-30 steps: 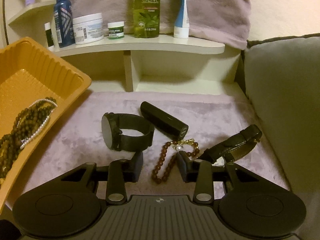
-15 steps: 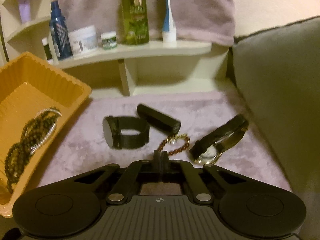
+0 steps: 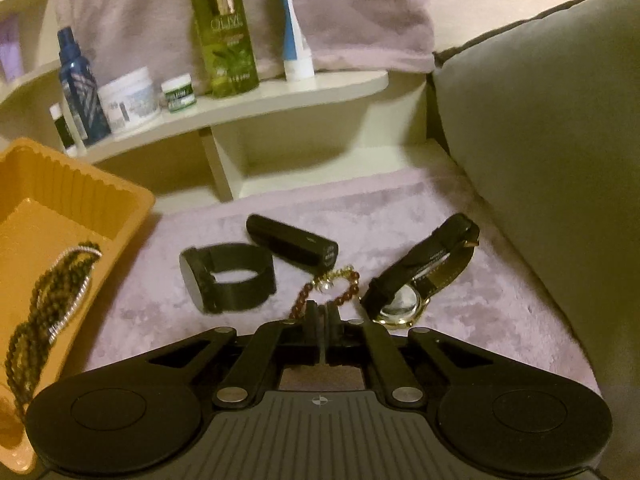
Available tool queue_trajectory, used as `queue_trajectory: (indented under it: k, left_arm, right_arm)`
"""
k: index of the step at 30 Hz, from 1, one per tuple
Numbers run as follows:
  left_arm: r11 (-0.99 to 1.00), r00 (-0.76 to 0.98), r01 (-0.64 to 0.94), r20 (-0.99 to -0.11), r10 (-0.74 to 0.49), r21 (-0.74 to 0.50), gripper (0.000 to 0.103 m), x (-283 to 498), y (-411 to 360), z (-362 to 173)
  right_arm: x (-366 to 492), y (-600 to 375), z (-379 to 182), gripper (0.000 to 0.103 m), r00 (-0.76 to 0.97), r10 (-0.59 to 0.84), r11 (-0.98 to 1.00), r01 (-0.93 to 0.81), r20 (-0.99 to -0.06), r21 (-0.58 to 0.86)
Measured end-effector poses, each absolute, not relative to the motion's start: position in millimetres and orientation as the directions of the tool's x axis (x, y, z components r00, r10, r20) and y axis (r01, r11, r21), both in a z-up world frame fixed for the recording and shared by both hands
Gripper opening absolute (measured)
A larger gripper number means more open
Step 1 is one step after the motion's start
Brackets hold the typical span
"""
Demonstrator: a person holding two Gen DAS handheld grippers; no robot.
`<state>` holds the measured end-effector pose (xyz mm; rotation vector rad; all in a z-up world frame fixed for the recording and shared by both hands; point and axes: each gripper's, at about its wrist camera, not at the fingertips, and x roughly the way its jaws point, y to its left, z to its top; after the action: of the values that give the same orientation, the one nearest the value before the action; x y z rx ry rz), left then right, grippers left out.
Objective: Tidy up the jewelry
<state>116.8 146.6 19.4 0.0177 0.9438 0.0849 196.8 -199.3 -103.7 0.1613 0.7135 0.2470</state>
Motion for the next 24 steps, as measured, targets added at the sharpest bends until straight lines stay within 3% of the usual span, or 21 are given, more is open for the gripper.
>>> queue_trajectory:
  k: [4, 18, 24]
  left_arm:
    - [0.996, 0.584, -0.066, -0.808, 0.081, 0.053, 0.01, 117, 145, 21]
    - [0.997, 0.584, -0.066, -0.808, 0.08, 0.051, 0.01, 116, 147, 21]
    - [0.997, 0.584, -0.068, -0.808, 0.077, 0.047, 0.01, 116, 148, 20]
  right_arm:
    - [197, -196, -104, 0.031, 0.728, 0.286, 0.956, -0.176, -0.623, 0.233]
    - [209, -170, -106, 0.031, 0.727, 0.303, 0.948, -0.294, -0.617, 0.119]
    - [209, -174, -108, 0.029, 0.702, 0.31, 0.949, -0.27, -0.641, 0.164]
